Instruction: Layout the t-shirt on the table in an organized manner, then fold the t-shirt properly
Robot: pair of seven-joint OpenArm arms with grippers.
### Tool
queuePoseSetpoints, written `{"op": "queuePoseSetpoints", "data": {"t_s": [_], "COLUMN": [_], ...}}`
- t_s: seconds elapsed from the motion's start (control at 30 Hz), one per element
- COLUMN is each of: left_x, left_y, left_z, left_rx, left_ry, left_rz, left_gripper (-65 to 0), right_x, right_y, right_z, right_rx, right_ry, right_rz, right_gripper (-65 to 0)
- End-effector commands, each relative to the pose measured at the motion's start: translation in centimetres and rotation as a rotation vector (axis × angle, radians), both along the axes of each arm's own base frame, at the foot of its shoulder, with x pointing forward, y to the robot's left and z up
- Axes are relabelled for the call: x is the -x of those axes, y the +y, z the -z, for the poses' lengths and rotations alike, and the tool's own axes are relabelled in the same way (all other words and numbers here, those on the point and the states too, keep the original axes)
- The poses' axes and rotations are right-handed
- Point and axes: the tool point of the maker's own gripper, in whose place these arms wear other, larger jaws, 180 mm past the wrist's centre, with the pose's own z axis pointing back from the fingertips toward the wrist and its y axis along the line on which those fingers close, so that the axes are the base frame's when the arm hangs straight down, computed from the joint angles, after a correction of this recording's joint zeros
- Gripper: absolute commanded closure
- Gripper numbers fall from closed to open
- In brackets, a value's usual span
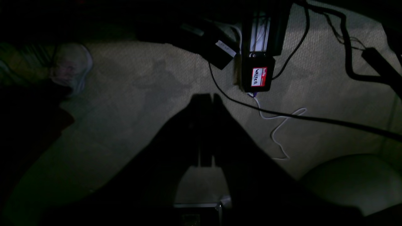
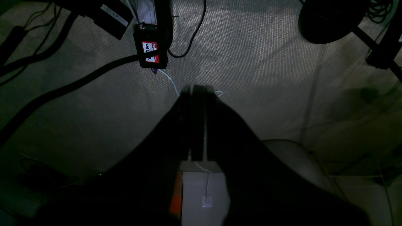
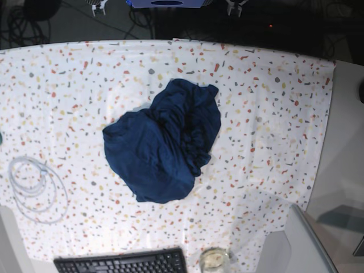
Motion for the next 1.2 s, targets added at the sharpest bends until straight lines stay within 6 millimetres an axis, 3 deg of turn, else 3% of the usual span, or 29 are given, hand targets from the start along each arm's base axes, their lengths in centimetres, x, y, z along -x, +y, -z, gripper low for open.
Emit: {"op": "queuePoseSetpoints", "data": {"t_s": [0.0,0.53,0.63,0.73,0.9,1.0,1.17], "left_x": [0.5,0.4,0.7,2.2,3.3,3.7,0.7], "left_y": [0.1,1.0,1.5,3.4,5.7,6.5,6.8], "left_z": [-0.1,-0.1,-0.3,-1.1,-3.6,-5.5,-9.4], "left_rx": [-0.005,-0.019,-0.025,-0.049,-0.074,-0.077,-0.072], "left_ry": [0.007,0.006,0.0,-0.016,-0.095,-0.145,-0.293], "left_rz": [0.007,0.01,0.013,0.034,0.091,0.121,0.184], "left_gripper": [0.0,0.0,0.0,0.0,0.0,0.0,0.0], "right_x": [0.5,0.8,3.2,5.0,6.5,5.0,2.2], "right_y": [-0.1,-0.1,0.0,0.1,0.0,0.1,0.3], "right_z": [-0.1,-0.1,-0.4,-1.1,-4.1,-6.7,-10.2], "right_rx": [-0.003,-0.001,0.0,-0.001,0.006,0.01,0.008], "right_ry": [0.006,0.021,0.1,0.114,0.117,0.058,-0.026], "right_rz": [-0.003,0.005,0.01,0.007,0.0,-0.005,-0.006], "right_gripper": [0.0,0.0,0.0,0.0,0.0,0.0,0.0]}}
